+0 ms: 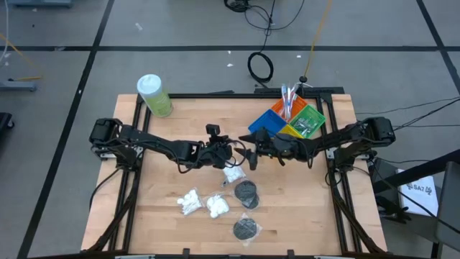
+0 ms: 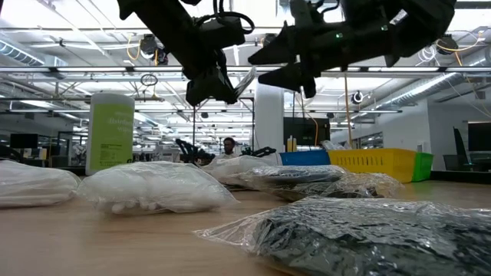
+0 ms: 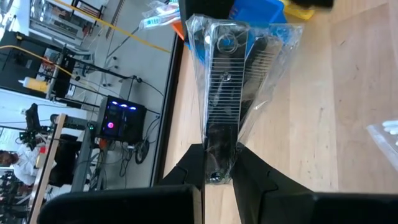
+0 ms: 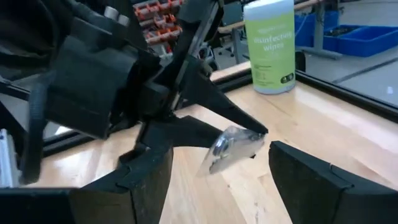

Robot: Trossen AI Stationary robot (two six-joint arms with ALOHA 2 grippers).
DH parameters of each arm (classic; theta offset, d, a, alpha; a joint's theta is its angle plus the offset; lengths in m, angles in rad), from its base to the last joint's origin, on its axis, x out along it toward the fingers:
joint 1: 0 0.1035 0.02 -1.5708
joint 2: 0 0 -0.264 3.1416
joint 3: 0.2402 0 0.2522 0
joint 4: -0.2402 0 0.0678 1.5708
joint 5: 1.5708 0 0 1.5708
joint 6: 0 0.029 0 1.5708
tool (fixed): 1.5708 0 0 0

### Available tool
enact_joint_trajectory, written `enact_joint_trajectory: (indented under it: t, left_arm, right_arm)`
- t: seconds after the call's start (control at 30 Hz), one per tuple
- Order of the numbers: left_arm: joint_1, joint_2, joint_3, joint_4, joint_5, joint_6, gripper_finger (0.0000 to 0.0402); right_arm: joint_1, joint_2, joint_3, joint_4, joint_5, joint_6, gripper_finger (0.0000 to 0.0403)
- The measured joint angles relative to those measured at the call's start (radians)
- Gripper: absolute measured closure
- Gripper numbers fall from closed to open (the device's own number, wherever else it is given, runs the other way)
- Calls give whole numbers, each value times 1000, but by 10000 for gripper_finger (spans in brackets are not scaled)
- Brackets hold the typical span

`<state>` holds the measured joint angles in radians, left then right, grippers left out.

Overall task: Pick & Place Travel size toiletries
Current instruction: Put the nail cutter into the green bin

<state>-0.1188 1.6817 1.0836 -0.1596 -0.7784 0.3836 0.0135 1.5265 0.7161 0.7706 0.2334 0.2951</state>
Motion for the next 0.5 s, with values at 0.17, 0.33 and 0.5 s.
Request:
enact_joint_trajectory:
  t: [0.17,0.33,0.5]
  left_arm:
    - [-7,0,0,0,0,0,366]
    - [-19,0,0,11,1,0,366]
    - [-21,0,0,19,4,1,366]
  right_arm:
    - [-11,10,43,-51,2,0,148]
    - [-28,13,60,-80,4,8,160]
    - [-33,12,60,-95,3,19,192]
